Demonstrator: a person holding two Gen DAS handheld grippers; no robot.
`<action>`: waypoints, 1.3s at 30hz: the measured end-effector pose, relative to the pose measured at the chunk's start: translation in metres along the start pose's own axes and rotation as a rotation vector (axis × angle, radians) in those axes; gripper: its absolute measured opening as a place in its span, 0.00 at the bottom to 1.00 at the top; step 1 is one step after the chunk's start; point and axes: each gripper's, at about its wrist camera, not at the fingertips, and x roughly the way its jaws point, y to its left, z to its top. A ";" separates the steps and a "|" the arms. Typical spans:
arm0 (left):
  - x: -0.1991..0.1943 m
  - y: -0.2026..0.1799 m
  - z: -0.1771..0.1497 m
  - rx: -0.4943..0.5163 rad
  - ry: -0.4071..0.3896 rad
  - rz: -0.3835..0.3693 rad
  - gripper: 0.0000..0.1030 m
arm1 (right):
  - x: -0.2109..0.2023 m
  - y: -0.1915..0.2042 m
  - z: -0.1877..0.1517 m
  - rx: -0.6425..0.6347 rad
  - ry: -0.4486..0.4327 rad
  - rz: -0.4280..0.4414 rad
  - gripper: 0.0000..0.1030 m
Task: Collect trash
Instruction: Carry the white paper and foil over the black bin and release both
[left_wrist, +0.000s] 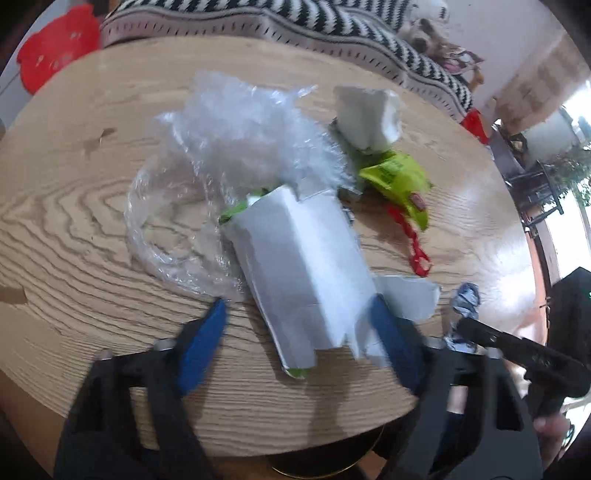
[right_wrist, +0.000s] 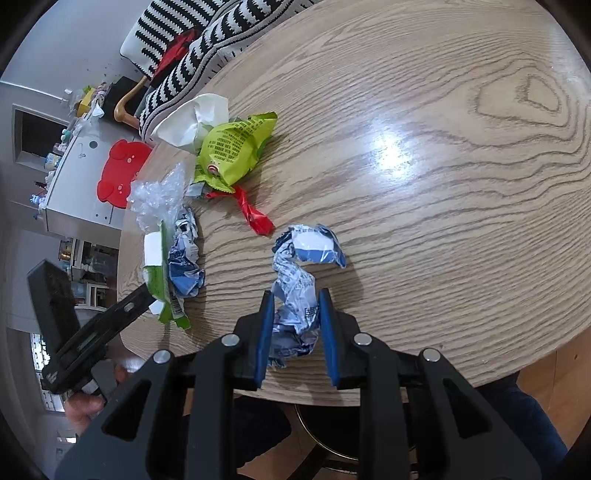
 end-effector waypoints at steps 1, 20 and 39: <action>0.003 0.001 0.000 -0.011 0.007 -0.014 0.60 | -0.001 0.000 -0.001 -0.004 0.000 0.000 0.24; -0.062 -0.020 -0.036 0.165 -0.114 0.024 0.43 | -0.033 0.020 -0.027 -0.120 -0.041 0.019 0.24; -0.063 -0.059 -0.158 0.504 -0.003 -0.017 0.43 | -0.061 0.020 -0.143 -0.357 -0.075 -0.126 0.24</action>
